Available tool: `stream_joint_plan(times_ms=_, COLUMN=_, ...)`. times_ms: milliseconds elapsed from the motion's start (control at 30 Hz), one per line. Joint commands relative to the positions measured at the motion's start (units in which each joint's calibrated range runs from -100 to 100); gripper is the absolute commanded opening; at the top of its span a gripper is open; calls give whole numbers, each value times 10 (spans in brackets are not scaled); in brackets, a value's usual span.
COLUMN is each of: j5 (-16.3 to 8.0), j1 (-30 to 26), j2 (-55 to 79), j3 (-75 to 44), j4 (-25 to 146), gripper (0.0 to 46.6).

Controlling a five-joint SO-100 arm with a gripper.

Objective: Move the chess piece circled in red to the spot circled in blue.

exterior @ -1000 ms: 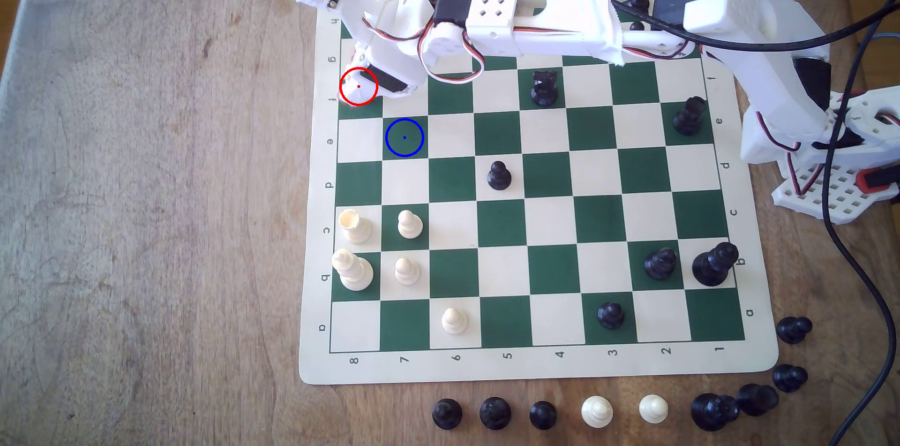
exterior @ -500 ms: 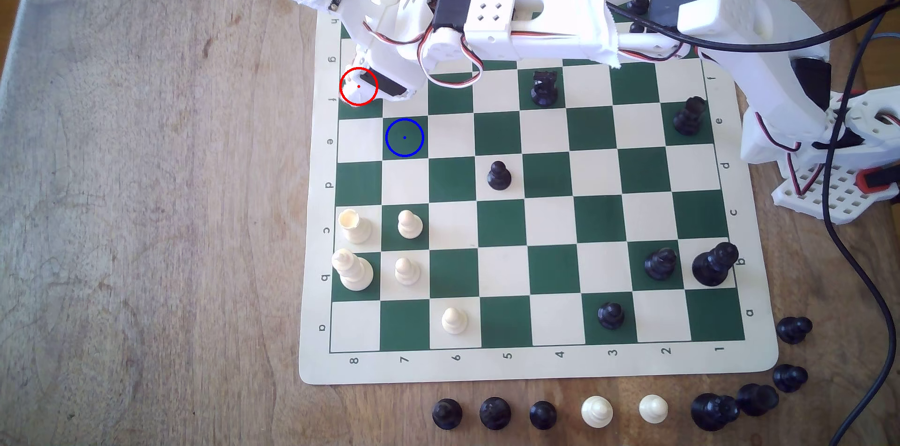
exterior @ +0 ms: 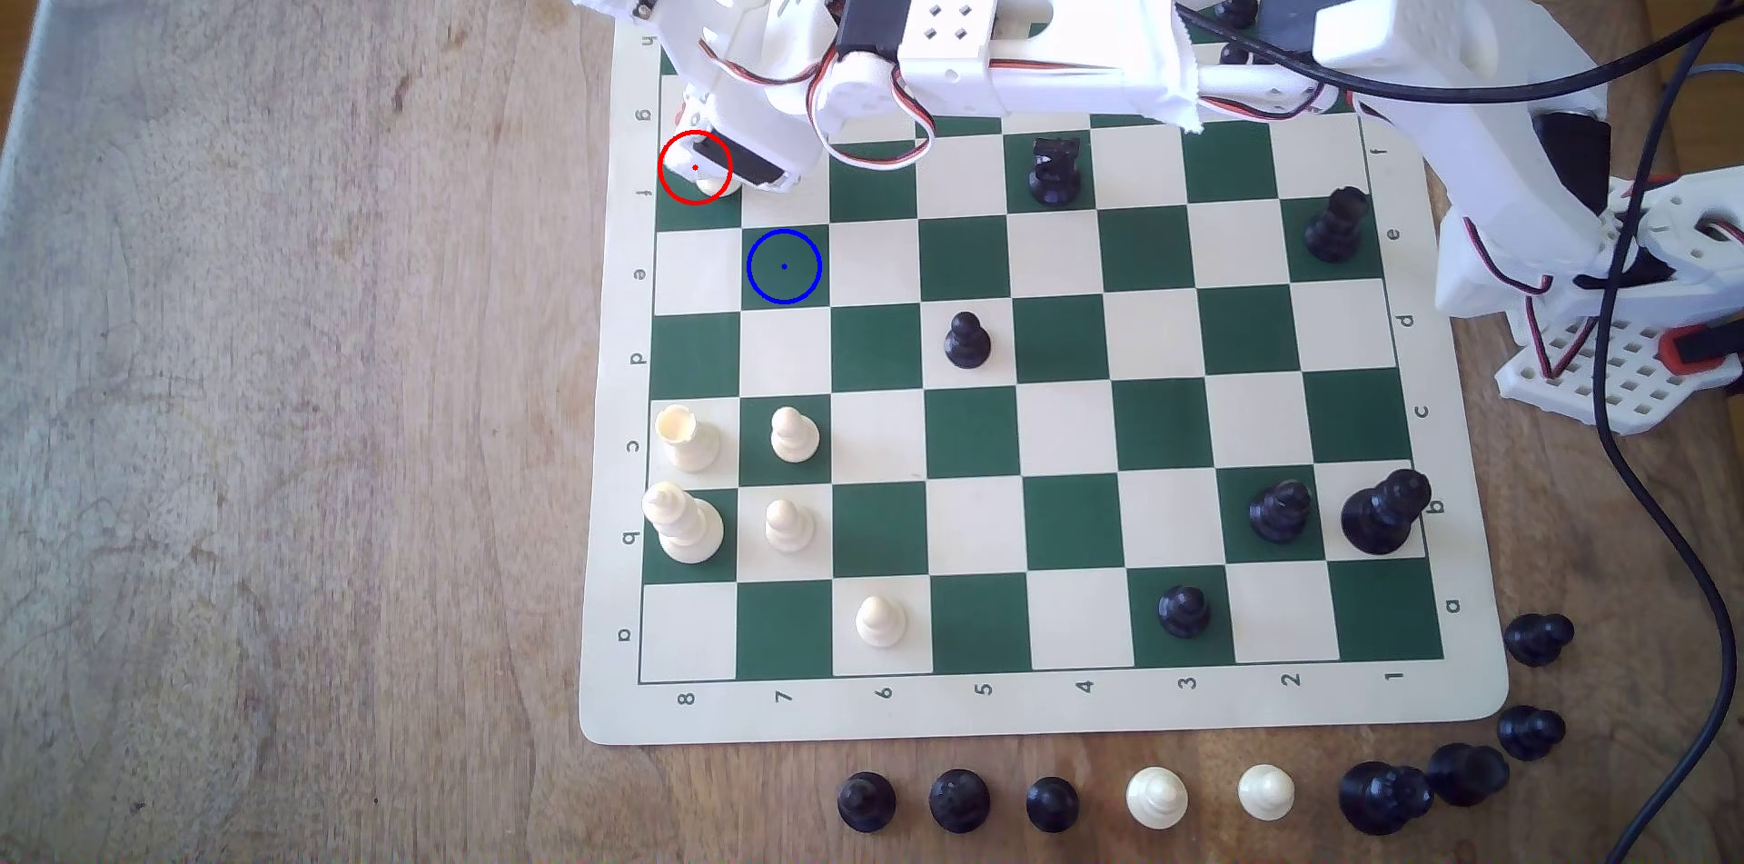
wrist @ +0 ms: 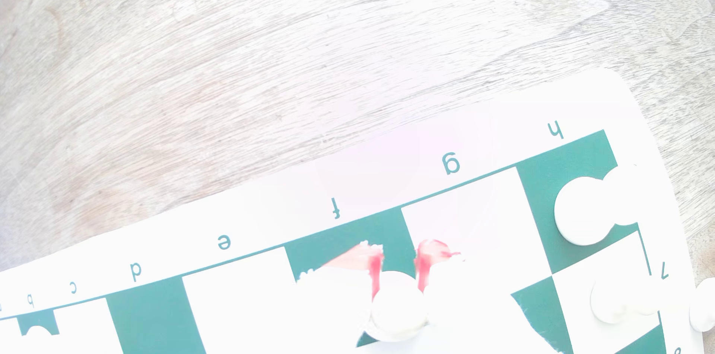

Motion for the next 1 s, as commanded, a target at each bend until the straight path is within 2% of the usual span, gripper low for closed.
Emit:
stream_joint_plan(times_ms=0, j5=0, j1=-2, j2=-36, j3=-51, j4=-6, gripper=32)
stream_joint_plan(times_ms=733, j5=-9, j1=-6, j2=-105, j3=-85, j4=14, gripper=22)
stream_joint_plan(times_ms=967, j5=-18, j1=-30, j2=-185, j3=-7, j4=20, gripper=21)
